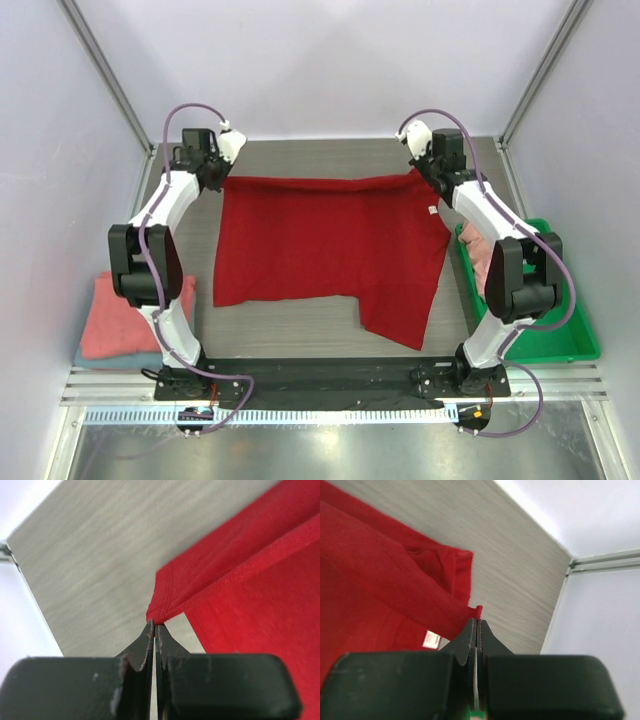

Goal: Fold and stack the t-shirts
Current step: Fold the tshirt

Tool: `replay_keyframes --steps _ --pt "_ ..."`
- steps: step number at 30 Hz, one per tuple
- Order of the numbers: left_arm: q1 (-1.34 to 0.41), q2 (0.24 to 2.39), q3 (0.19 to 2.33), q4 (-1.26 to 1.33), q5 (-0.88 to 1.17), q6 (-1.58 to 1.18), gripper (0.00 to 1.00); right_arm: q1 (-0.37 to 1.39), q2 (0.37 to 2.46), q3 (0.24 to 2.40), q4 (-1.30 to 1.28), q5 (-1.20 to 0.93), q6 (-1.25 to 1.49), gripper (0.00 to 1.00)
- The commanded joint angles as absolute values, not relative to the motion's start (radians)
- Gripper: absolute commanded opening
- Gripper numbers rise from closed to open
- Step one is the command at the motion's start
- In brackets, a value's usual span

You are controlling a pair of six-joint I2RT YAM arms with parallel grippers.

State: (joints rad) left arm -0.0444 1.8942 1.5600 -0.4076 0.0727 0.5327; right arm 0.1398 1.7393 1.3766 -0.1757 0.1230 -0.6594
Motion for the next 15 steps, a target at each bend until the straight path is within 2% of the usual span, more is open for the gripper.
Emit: replay_keyframes --steps 1,7,12,14,15 --pt "-0.035 1.809 1.499 -0.416 0.087 0.545 0.0 0.152 1.649 1.318 -0.201 0.107 -0.62 0.01" --pt "-0.044 1.781 1.416 -0.498 0.14 0.522 0.0 0.164 1.595 1.181 -0.233 0.087 -0.609 0.01" --pt "-0.046 1.749 1.35 -0.543 0.121 0.494 0.0 0.198 1.546 1.181 -0.391 0.017 -0.561 0.02" --pt "-0.046 1.732 1.348 -0.592 0.118 0.497 0.05 0.231 1.505 1.206 -0.483 -0.026 -0.549 0.08" --pt "-0.045 1.709 1.344 -0.597 0.111 0.494 0.15 0.238 1.49 1.219 -0.504 -0.04 -0.546 0.13"
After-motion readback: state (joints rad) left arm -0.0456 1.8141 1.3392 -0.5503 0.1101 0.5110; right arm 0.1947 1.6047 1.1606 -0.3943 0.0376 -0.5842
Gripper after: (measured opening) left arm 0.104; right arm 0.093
